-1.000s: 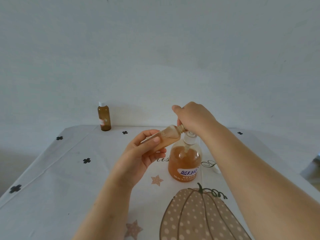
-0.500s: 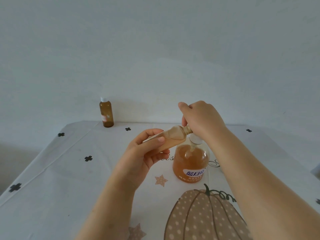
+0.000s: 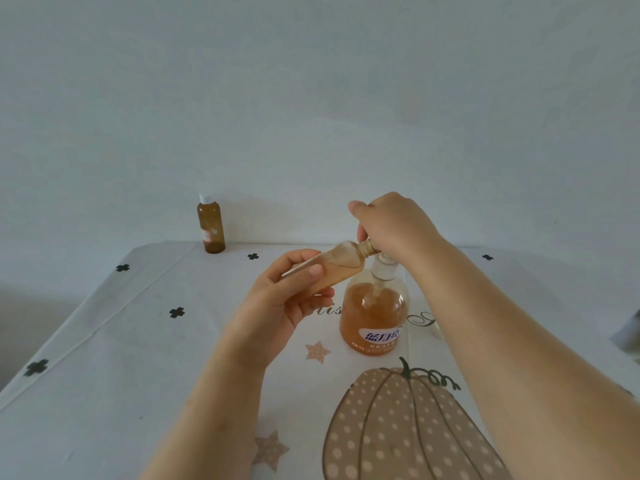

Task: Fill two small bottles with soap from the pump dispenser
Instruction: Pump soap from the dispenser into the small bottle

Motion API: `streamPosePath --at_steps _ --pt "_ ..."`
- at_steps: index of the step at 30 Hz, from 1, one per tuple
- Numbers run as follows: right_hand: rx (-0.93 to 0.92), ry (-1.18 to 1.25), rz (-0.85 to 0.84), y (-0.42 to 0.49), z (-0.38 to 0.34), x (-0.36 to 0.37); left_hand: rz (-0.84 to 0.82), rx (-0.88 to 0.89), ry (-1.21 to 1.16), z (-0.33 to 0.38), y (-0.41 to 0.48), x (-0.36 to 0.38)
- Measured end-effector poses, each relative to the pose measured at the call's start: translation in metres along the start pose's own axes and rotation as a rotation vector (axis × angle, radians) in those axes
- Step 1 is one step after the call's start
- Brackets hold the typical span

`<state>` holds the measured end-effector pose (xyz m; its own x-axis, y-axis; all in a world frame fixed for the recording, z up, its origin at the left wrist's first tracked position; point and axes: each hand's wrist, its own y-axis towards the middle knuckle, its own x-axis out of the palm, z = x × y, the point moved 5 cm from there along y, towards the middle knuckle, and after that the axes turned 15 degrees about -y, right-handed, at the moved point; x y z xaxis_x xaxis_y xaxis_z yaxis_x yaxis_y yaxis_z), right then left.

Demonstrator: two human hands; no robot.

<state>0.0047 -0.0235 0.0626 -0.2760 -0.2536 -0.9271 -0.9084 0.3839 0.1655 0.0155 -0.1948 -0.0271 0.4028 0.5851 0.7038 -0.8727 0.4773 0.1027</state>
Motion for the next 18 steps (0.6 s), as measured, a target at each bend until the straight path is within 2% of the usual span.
streamPosePath --at_steps 9,18 --pt "0.024 -0.036 -0.065 0.0015 -0.0001 0.0014 -0.011 0.015 -0.011 0.0017 -0.0026 0.0017" --pt "-0.005 0.005 -0.058 -0.0056 -0.0022 -0.0009 0.006 -0.009 -0.004 0.0002 -0.0020 0.0002"
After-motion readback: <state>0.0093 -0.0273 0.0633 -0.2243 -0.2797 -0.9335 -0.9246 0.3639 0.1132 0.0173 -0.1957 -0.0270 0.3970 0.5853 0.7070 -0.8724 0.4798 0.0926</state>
